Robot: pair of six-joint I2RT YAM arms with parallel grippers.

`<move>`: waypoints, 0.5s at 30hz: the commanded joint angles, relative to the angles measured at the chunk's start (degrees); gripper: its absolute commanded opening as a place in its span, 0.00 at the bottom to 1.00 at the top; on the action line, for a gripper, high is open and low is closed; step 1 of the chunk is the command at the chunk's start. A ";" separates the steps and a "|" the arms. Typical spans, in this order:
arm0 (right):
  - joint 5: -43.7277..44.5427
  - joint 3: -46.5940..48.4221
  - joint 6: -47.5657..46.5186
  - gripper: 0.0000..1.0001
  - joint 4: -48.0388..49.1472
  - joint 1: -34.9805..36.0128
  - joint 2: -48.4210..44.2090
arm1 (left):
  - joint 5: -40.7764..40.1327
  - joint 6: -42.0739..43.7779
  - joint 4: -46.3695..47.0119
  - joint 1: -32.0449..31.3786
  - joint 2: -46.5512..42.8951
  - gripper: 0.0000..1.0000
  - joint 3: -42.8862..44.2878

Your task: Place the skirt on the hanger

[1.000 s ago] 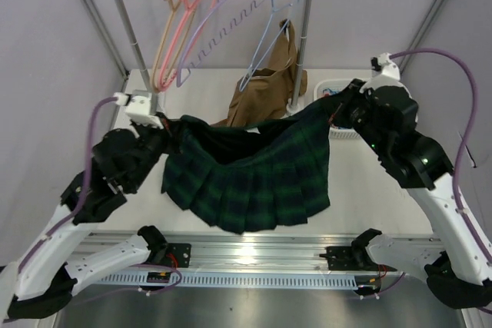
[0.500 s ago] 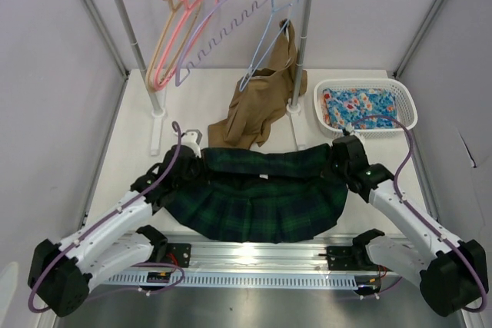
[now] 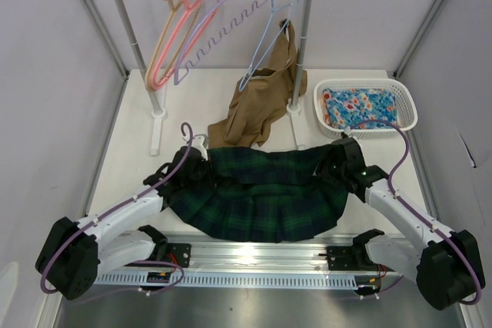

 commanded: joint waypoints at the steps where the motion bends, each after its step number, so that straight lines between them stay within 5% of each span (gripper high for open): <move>1: 1.11 3.16 -0.59 0.59 -0.46 0.02 -1.88 | 0.35 -0.21 0.63 0.50 -3.09 0.23 3.82; 10: 3.23 8.17 -0.68 0.72 -7.49 0.37 -5.40 | -0.97 1.37 -6.40 0.50 -8.72 0.55 7.07; 15: 3.93 10.19 -1.12 0.74 -8.81 0.37 -7.08 | -3.26 4.27 -11.68 0.50 -12.94 0.62 9.54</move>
